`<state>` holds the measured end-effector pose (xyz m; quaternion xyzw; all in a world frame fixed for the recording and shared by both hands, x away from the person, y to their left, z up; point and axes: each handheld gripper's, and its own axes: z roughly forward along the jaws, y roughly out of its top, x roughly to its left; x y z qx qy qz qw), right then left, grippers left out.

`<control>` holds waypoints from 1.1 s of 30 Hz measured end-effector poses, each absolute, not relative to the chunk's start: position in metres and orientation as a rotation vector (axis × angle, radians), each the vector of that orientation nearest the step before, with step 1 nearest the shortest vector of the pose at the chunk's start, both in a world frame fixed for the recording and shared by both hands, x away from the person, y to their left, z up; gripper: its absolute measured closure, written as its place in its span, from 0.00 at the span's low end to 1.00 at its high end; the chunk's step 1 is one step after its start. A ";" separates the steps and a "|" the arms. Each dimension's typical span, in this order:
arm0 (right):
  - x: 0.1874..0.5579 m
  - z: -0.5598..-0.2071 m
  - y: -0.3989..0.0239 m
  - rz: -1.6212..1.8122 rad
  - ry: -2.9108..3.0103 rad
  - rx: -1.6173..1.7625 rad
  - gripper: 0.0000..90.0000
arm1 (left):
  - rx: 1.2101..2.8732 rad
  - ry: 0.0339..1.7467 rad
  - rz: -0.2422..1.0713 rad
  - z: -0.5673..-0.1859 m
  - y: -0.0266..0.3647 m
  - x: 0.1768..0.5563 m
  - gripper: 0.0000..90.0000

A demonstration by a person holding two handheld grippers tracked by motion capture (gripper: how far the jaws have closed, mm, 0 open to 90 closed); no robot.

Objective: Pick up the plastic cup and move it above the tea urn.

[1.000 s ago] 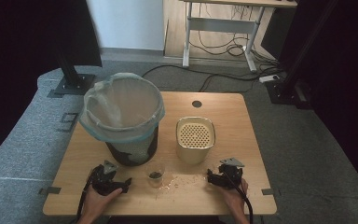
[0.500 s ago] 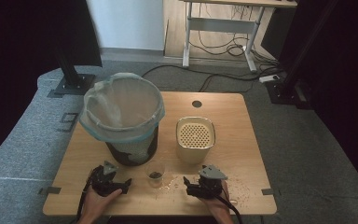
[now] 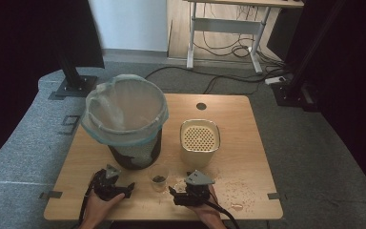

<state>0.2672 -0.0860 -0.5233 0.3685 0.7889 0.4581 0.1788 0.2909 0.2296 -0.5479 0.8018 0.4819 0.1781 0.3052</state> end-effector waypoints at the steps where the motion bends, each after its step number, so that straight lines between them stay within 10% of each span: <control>1: 0.267 -0.524 -0.083 1.301 2.236 1.030 0.16 | 2.123 1.275 0.471 -0.548 0.230 0.291 0.01; 22: 0.290 -0.529 -0.029 1.345 2.299 0.927 0.16 | 2.127 1.272 0.469 -0.548 0.229 0.292 0.01; 33: 0.303 -0.527 -0.019 1.369 2.291 0.840 0.39 | 2.129 1.272 0.468 -0.548 0.230 0.292 0.01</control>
